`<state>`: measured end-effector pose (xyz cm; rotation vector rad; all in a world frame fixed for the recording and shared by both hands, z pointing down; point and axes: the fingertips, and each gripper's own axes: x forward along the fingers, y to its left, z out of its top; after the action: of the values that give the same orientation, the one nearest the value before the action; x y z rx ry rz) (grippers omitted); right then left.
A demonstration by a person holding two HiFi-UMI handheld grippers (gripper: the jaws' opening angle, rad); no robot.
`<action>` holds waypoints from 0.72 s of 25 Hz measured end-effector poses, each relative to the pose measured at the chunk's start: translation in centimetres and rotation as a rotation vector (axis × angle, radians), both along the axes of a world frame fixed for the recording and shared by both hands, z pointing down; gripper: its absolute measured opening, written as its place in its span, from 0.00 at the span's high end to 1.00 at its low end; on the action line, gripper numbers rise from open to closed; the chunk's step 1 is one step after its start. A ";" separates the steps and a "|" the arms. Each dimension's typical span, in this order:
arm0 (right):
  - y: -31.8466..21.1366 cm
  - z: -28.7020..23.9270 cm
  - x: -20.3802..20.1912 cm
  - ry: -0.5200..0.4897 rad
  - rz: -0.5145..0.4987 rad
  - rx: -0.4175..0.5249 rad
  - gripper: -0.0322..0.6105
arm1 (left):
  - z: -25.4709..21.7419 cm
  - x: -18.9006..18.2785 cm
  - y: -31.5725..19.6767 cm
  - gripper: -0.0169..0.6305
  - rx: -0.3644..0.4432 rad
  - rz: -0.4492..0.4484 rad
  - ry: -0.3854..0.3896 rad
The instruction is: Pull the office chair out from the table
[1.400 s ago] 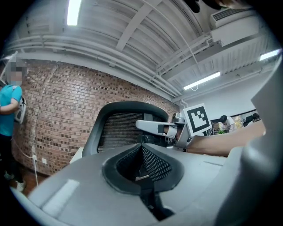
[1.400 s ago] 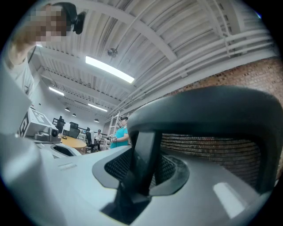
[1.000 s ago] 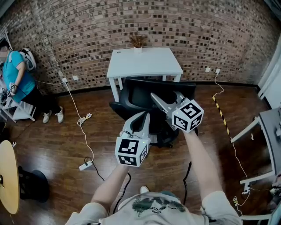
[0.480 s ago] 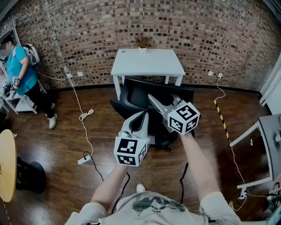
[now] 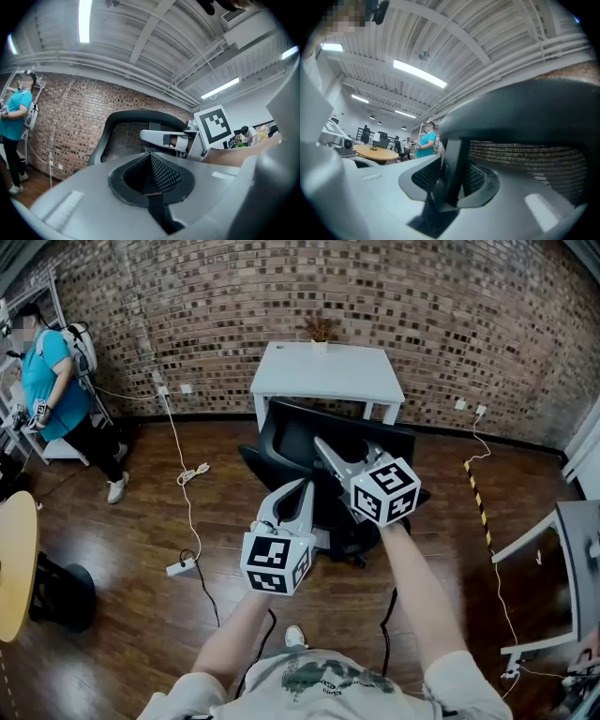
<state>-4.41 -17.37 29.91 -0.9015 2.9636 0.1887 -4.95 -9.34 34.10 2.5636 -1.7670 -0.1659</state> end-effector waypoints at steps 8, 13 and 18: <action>0.5 0.6 0.1 0.033 0.046 0.042 0.76 | -0.3 -0.9 1.6 0.95 0.016 -0.041 -0.002; 0.4 0.5 0.9 0.019 0.111 0.056 0.71 | -0.6 -1.8 2.5 0.95 0.023 -0.053 -0.005; 1.0 0.8 1.7 -0.004 0.121 0.038 0.71 | -0.5 -1.2 2.8 0.95 0.021 -0.044 -0.012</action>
<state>-2.72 -16.41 30.70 -1.0752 2.8929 0.2460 -6.17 -6.56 33.62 2.5462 -1.8370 -0.1709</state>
